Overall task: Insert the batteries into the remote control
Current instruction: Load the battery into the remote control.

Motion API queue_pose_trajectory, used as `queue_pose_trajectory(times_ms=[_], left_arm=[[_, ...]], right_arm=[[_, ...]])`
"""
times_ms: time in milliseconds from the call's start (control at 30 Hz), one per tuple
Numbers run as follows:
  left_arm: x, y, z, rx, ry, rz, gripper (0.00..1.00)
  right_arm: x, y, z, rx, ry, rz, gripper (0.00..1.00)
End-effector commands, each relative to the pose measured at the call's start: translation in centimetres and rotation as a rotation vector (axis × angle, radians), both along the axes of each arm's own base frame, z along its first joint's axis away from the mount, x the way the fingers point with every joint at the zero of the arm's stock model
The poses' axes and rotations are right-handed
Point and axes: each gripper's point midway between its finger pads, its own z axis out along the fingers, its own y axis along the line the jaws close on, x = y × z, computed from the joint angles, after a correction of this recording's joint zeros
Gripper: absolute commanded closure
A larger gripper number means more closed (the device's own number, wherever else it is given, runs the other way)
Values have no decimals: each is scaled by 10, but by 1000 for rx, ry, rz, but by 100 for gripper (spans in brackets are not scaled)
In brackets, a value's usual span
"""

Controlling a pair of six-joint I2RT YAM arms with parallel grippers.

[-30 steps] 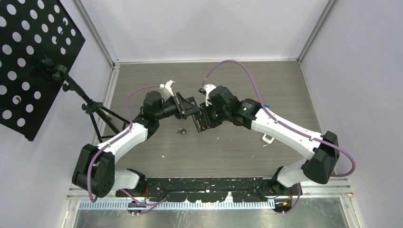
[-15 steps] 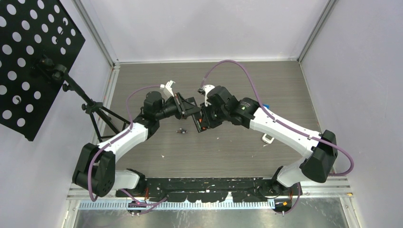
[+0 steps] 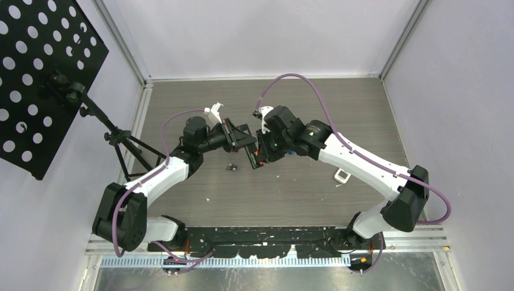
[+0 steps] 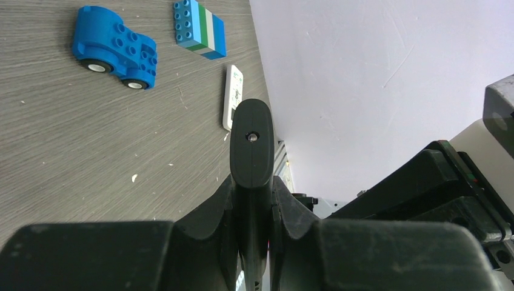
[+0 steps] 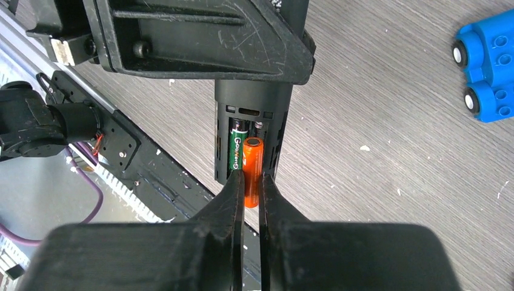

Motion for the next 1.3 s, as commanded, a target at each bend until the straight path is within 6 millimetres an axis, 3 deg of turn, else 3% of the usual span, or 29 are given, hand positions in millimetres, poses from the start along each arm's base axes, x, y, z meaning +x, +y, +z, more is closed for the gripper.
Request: queue_pose_trajectory(times_ms=[0, 400, 567, 800, 1033, 1267], left_arm=[[-1, -3, 19, -33, -83, -25, 100], [-2, -3, 19, -39, -78, -27, 100], [-2, -3, 19, -39, -77, -26, 100], [-2, -3, 20, -44, -67, -19, 100], [-5, 0, 39, -93, -33, 9, 100], [-4, 7, 59, -129, 4, 84, 100]], right_arm=[[-3, 6, 7, 11, 29, 11, 90], [-1, 11, -3, -6, 46, 25, 77], [1, 13, 1, 13, 28, 19, 68], [8, 11, 11, 53, -2, -32, 67], [16, 3, 36, 163, -56, -134, 46], [18, 6, 79, 446, -86, -260, 33]])
